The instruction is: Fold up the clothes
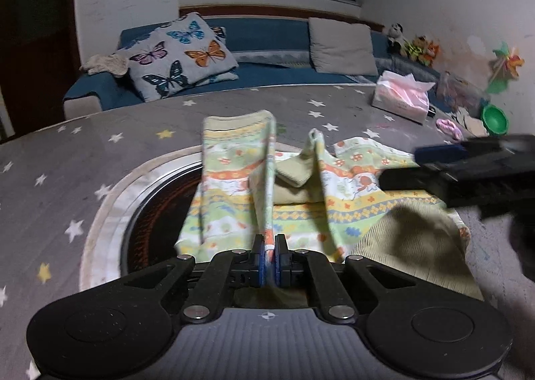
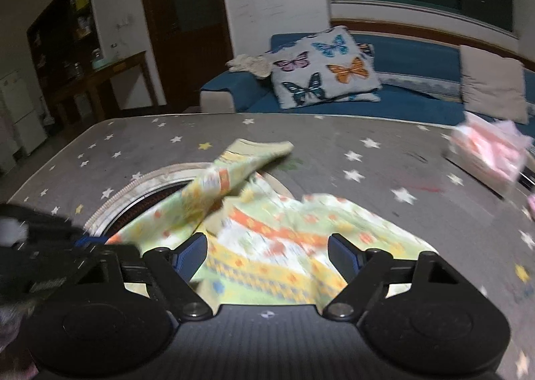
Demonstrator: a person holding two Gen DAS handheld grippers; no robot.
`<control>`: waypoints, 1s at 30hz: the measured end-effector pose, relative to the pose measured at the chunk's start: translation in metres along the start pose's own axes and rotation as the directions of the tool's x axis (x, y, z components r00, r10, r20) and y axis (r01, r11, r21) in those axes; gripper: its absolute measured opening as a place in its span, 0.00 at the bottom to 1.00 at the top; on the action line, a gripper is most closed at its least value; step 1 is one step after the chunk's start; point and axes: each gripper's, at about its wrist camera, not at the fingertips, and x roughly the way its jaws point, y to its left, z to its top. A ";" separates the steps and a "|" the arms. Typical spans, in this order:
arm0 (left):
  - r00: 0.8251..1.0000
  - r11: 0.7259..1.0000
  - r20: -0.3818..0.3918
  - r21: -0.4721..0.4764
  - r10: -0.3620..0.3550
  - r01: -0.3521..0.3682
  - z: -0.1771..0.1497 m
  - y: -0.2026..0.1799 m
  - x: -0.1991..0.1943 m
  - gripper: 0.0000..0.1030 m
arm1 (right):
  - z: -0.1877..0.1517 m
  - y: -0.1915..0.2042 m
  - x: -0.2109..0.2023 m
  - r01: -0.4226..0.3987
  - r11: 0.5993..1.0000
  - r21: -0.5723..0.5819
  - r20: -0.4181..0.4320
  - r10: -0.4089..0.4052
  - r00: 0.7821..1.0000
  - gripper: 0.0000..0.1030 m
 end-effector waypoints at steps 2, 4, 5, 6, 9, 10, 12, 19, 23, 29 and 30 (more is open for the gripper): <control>1.000 1.000 0.000 -0.012 0.002 -0.002 -0.003 0.004 -0.003 0.06 | 0.010 0.005 0.015 -0.007 1.000 -0.019 -0.011 0.007 1.000 0.74; 1.000 1.000 0.000 -0.019 0.005 -0.005 -0.006 0.008 -0.006 0.06 | 0.016 0.007 0.031 -0.007 1.000 -0.028 -0.030 0.006 1.000 0.70; 1.000 1.000 0.000 -0.023 0.007 -0.007 -0.008 0.010 -0.007 0.06 | 0.020 0.008 0.039 -0.007 0.999 -0.032 -0.040 0.005 0.999 0.68; 1.000 1.000 -0.001 -0.029 0.009 -0.009 -0.009 0.012 -0.008 0.06 | 0.023 0.009 0.046 -0.006 0.999 -0.036 -0.049 0.005 0.999 0.65; 1.000 0.999 -0.003 -0.042 0.015 -0.015 -0.014 0.018 -0.013 0.06 | 0.025 0.004 0.067 -0.005 1.000 -0.018 -0.086 0.004 0.996 0.49; 1.000 0.999 -0.001 -0.045 0.017 -0.017 -0.016 0.019 -0.015 0.06 | 0.025 0.001 0.073 -0.007 1.000 -0.009 -0.098 0.006 0.995 0.41; 1.000 0.998 0.005 -0.050 0.027 -0.026 -0.017 0.021 -0.019 0.06 | 0.023 -0.003 0.079 -0.002 1.000 0.006 -0.111 0.003 0.994 0.24; 0.998 0.996 0.018 -0.072 0.055 -0.053 -0.025 0.030 -0.034 0.06 | 0.016 -0.019 0.047 0.021 0.999 0.045 -0.049 -0.019 0.999 0.04; 0.997 0.994 0.028 -0.087 0.074 -0.071 -0.031 0.034 -0.046 0.06 | 0.011 -0.035 0.007 0.058 0.994 0.093 0.025 -0.061 0.998 0.04; 0.994 0.989 0.036 -0.111 0.100 -0.095 -0.048 0.042 -0.070 0.06 | -0.011 -0.060 -0.069 0.134 0.979 0.153 0.120 -0.153 0.981 0.04; 0.994 0.989 0.036 -0.113 0.103 -0.098 -0.051 0.043 -0.074 0.06 | -0.016 -0.064 -0.081 0.145 0.976 0.165 0.132 -0.167 0.977 0.04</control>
